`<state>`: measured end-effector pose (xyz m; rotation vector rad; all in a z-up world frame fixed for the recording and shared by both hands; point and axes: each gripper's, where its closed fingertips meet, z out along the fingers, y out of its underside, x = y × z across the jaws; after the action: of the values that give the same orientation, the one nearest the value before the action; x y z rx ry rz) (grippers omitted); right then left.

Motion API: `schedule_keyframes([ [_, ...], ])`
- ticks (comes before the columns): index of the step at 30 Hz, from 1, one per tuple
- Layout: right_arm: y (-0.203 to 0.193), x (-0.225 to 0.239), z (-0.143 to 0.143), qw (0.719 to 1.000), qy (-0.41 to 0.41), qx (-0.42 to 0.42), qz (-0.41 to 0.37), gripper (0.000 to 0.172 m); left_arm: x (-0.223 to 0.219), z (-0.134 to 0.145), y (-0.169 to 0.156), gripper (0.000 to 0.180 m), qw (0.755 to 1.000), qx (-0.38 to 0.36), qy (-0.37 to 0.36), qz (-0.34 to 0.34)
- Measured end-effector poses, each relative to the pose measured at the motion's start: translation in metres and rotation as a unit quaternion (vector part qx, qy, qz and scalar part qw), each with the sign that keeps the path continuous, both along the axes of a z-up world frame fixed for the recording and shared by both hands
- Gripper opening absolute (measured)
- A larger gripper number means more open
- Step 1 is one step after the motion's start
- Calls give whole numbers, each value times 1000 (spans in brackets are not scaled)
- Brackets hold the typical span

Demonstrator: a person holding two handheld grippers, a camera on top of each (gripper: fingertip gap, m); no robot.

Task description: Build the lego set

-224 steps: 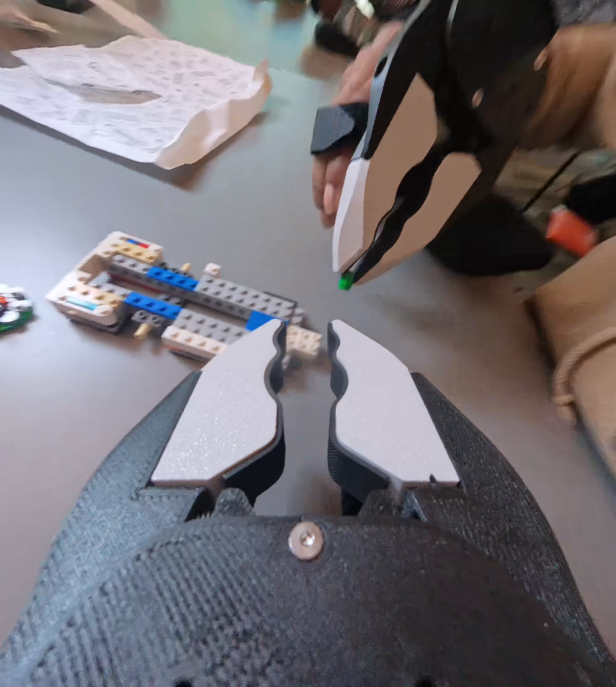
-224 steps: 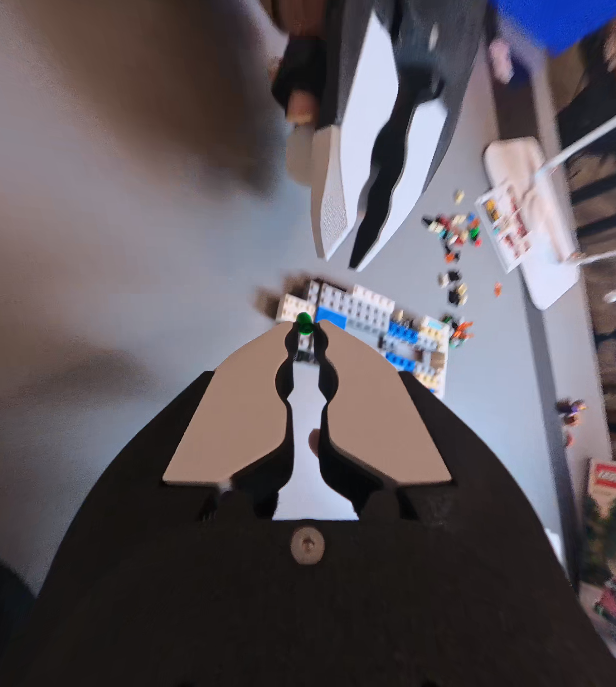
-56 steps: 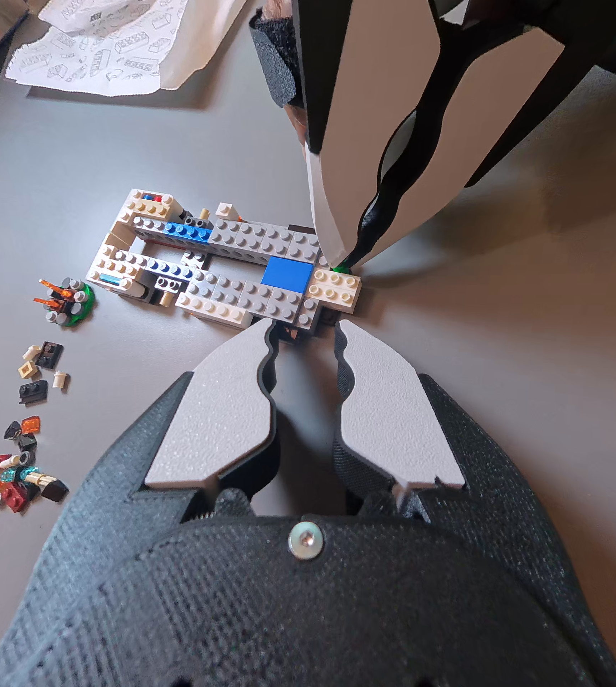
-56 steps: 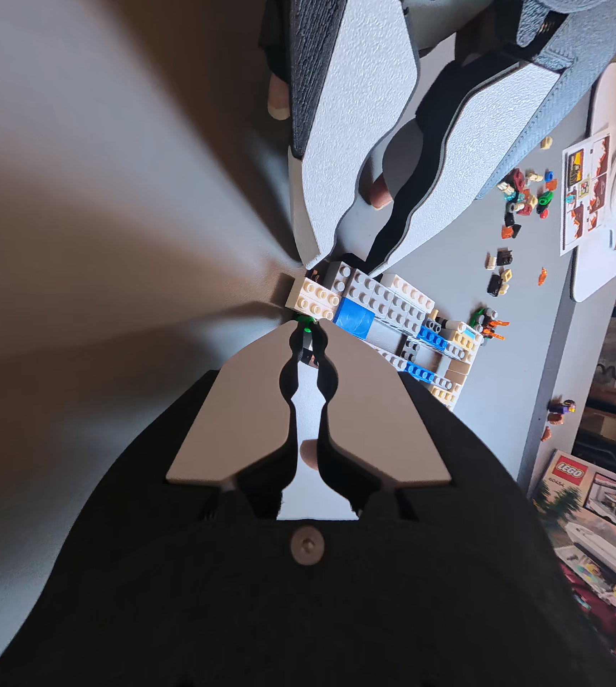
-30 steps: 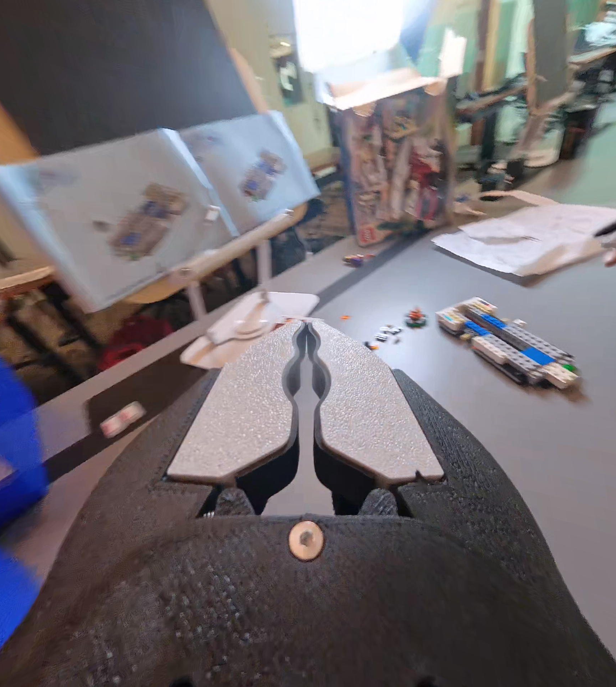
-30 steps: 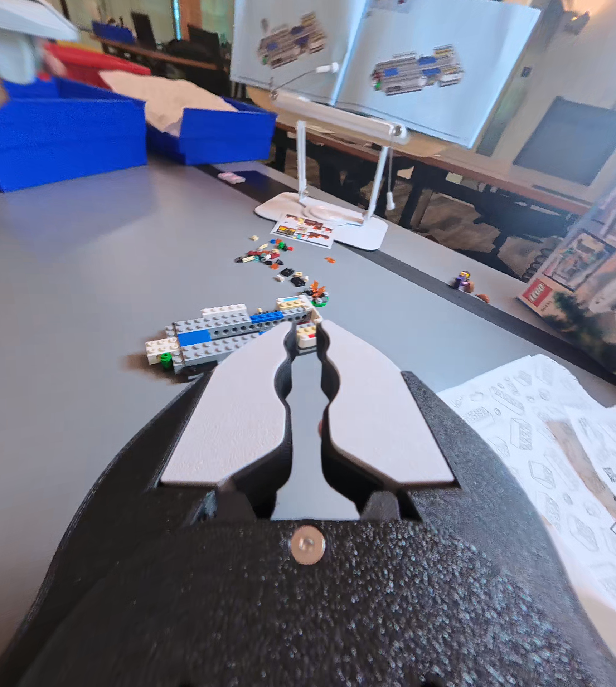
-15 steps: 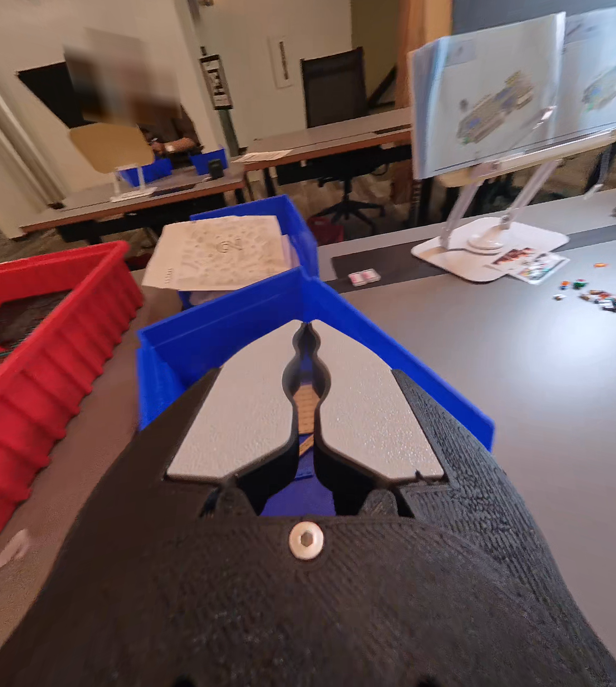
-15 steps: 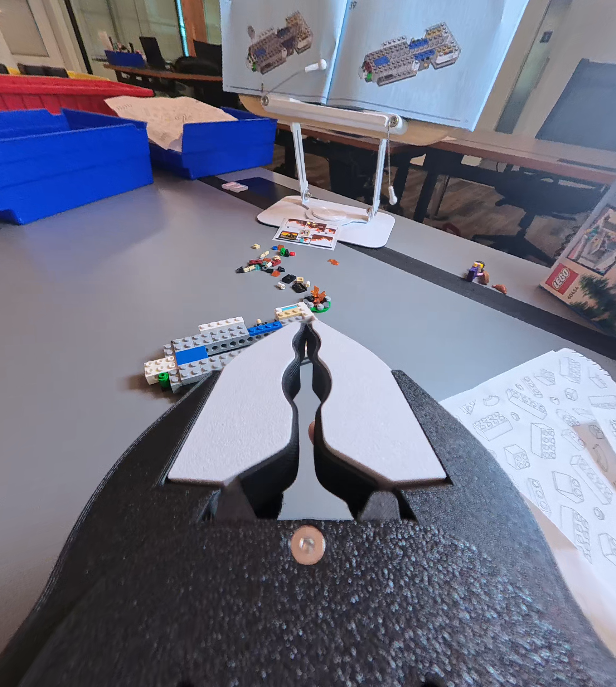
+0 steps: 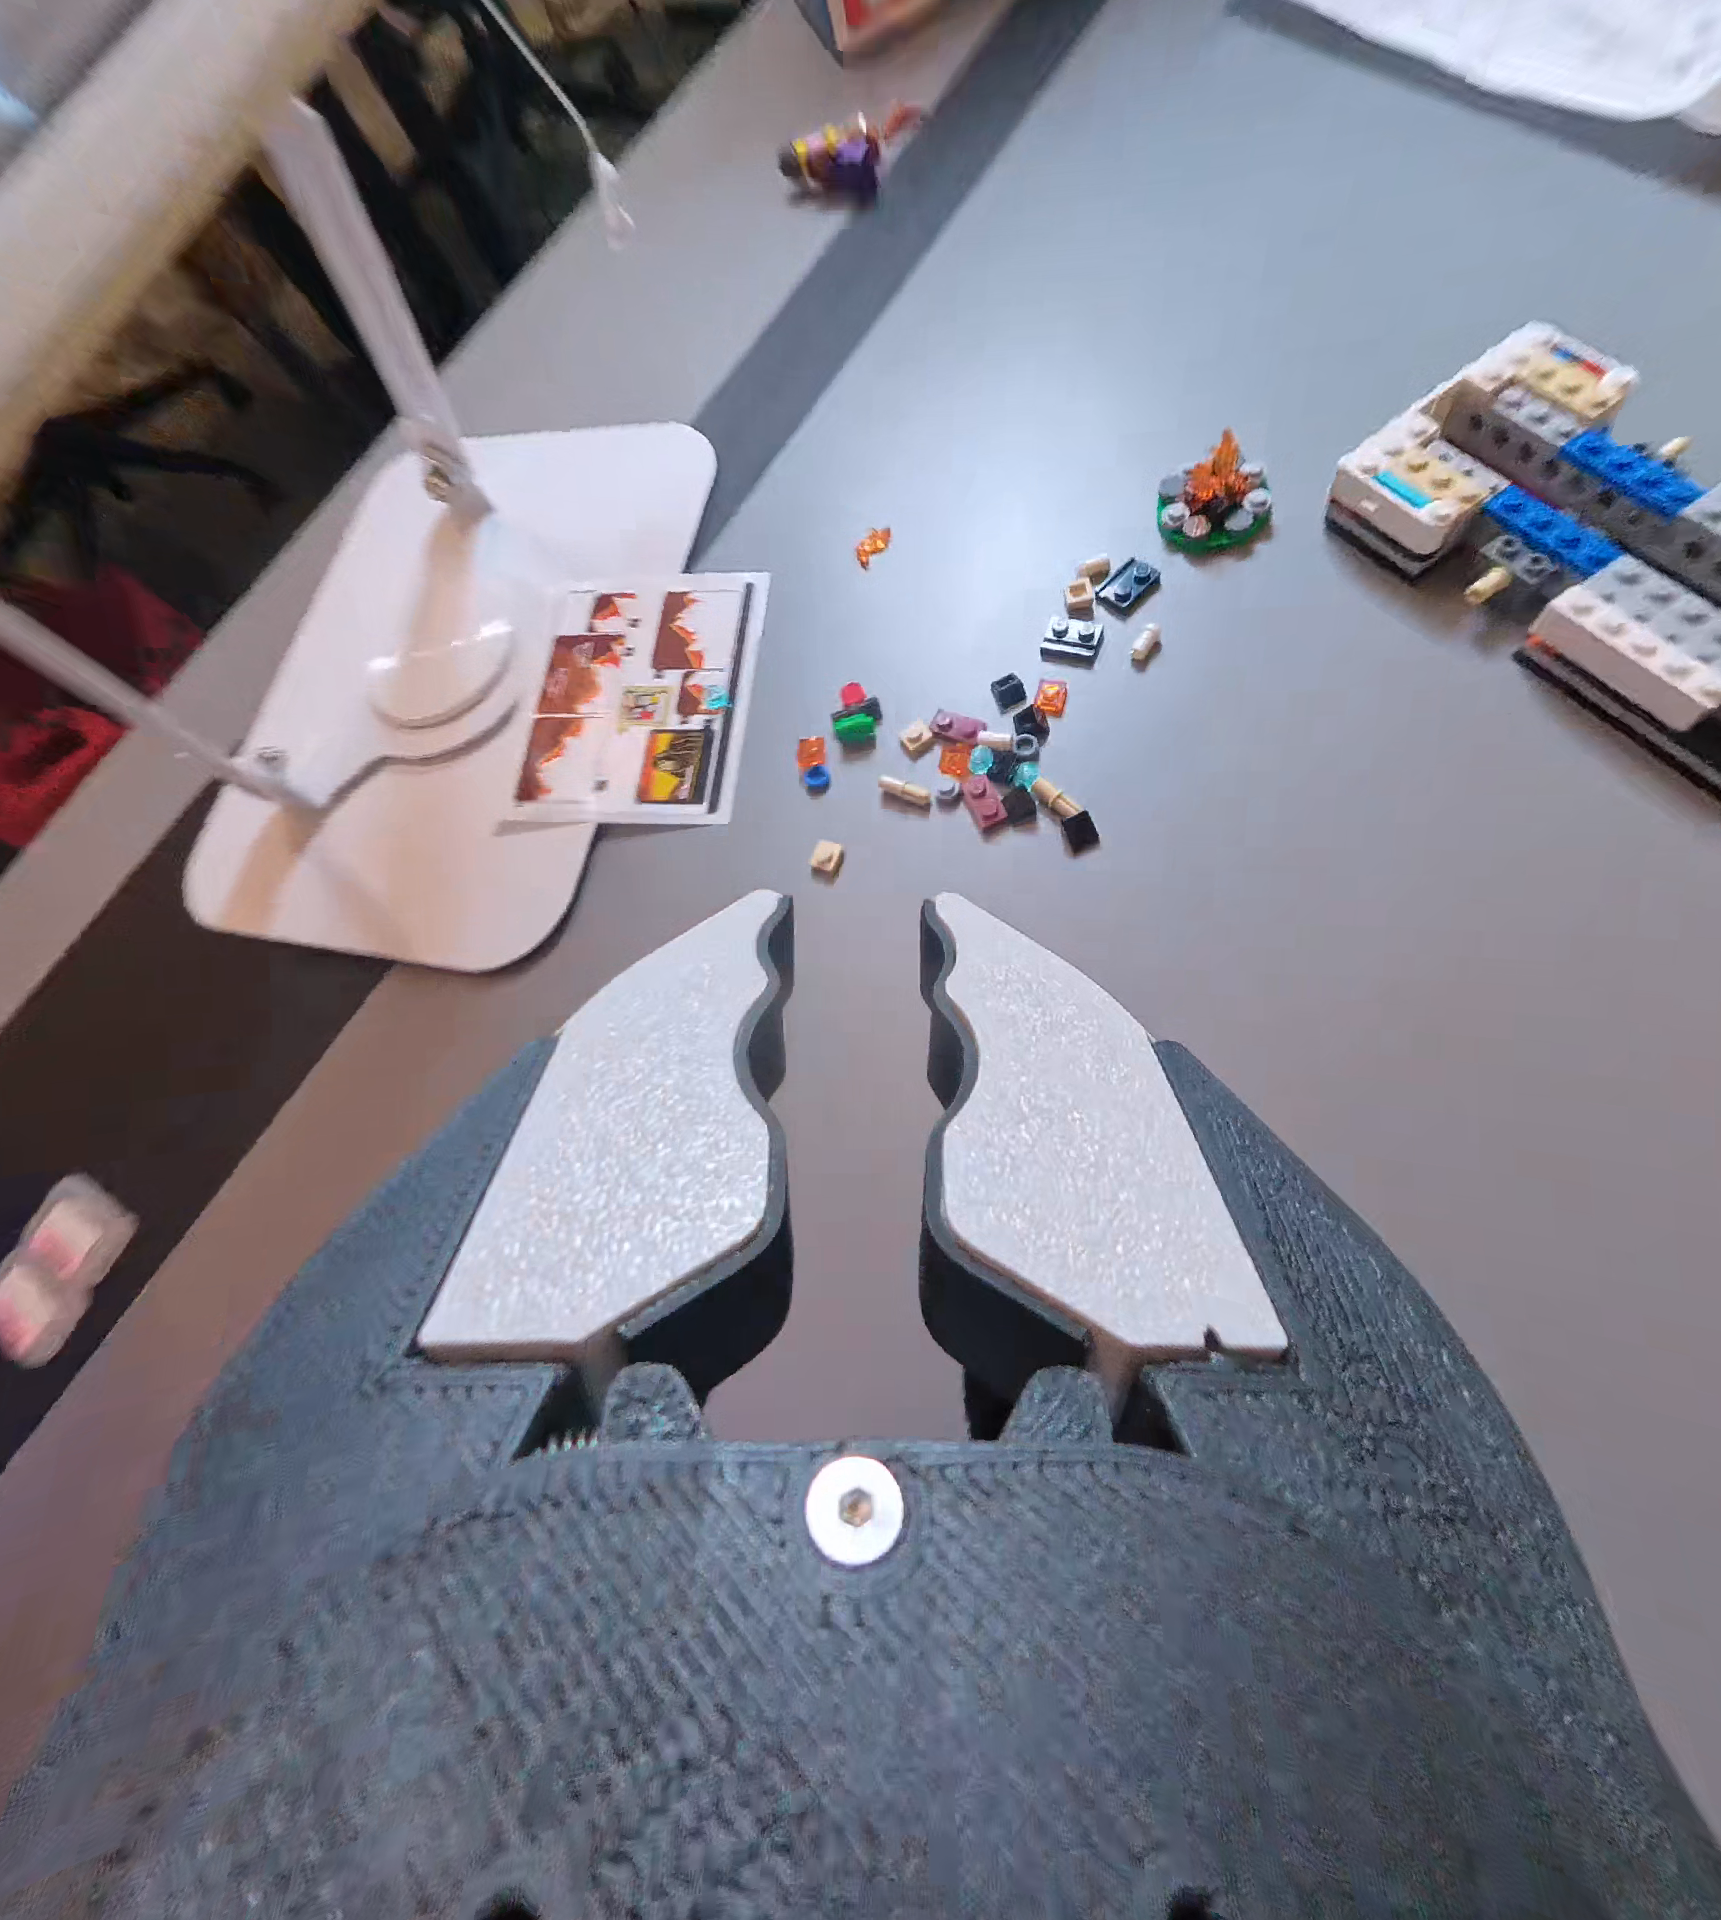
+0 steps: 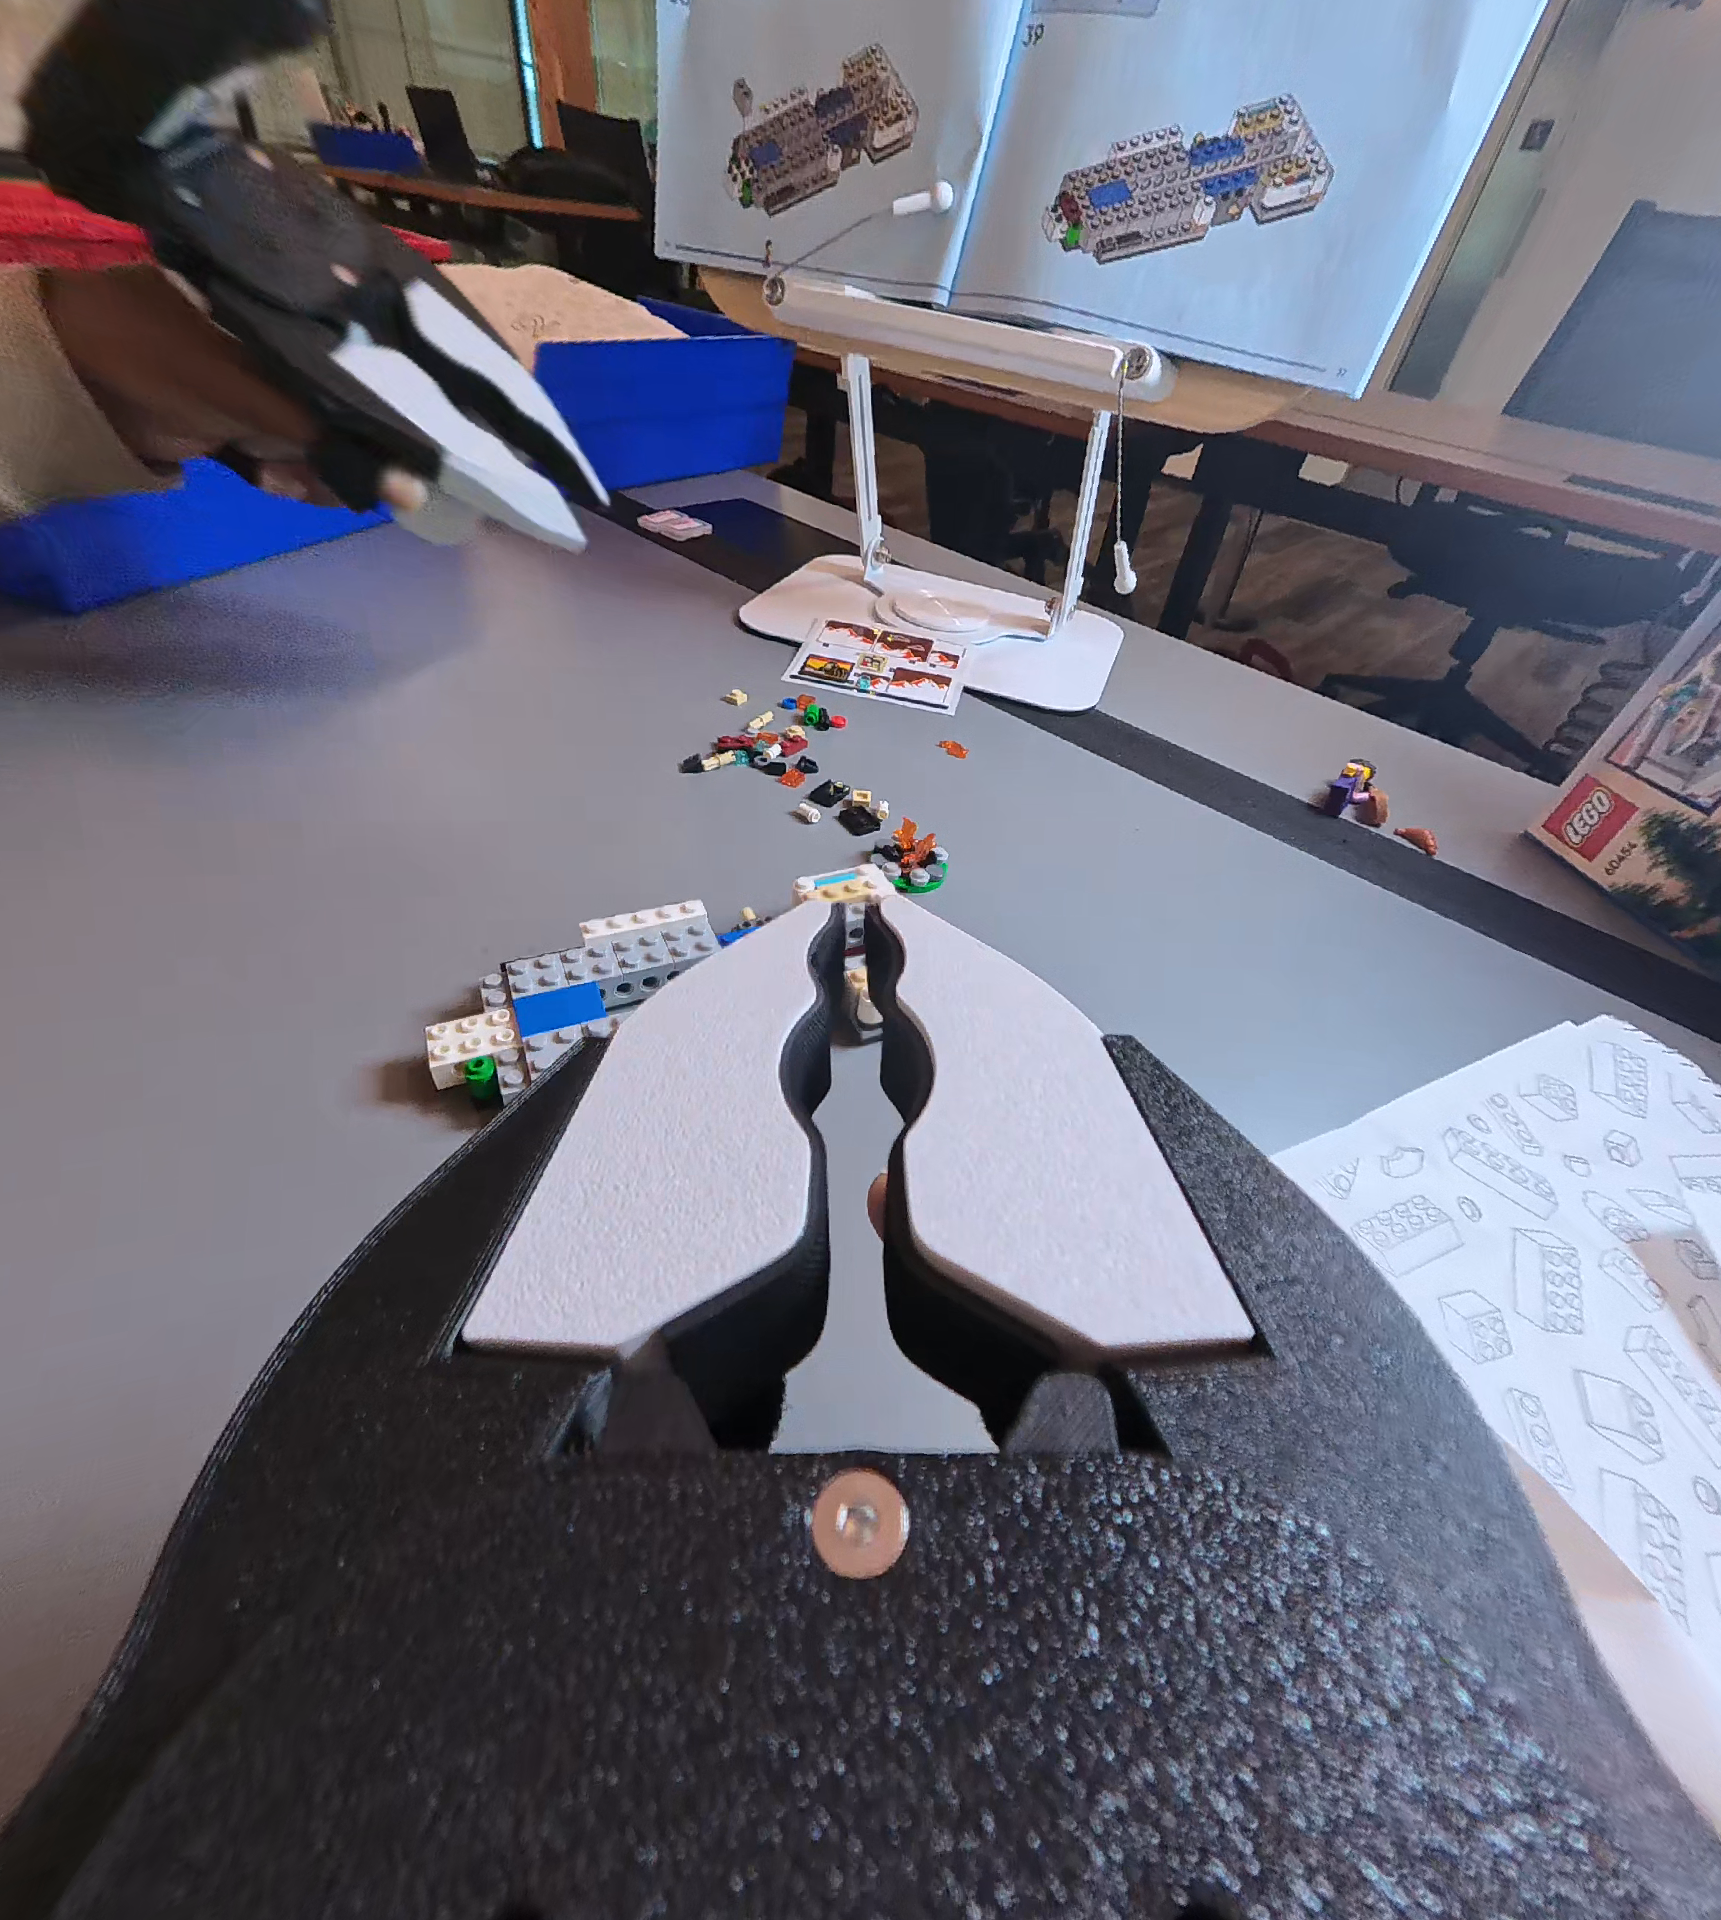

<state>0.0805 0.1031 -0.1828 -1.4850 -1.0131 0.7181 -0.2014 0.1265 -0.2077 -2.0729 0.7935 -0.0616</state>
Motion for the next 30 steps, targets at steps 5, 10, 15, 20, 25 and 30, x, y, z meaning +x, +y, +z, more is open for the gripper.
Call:
schedule_keyframes([
  [5,-3,1,-3,1000,1,-3,12,4,21,-58,64,24,994,-90,51,-35],
  [10,-8,1,-9,1000,-10,1,24,4,33,-77,89,20,988,-150,25,-36],
  [15,-9,2,-10,1000,-4,0,31,3,35,-78,91,11,985,-161,48,-36],
  [20,-9,1,-9,999,-10,6,35,3,41,-70,87,11,990,-128,31,-47],
  [25,-16,-14,-3,994,-48,69,64,5,108,-10,23,10,966,-102,-190,-143],
  [30,-47,-56,11,967,-90,186,150,8,171,35,-68,10,867,-169,-403,-239],
])
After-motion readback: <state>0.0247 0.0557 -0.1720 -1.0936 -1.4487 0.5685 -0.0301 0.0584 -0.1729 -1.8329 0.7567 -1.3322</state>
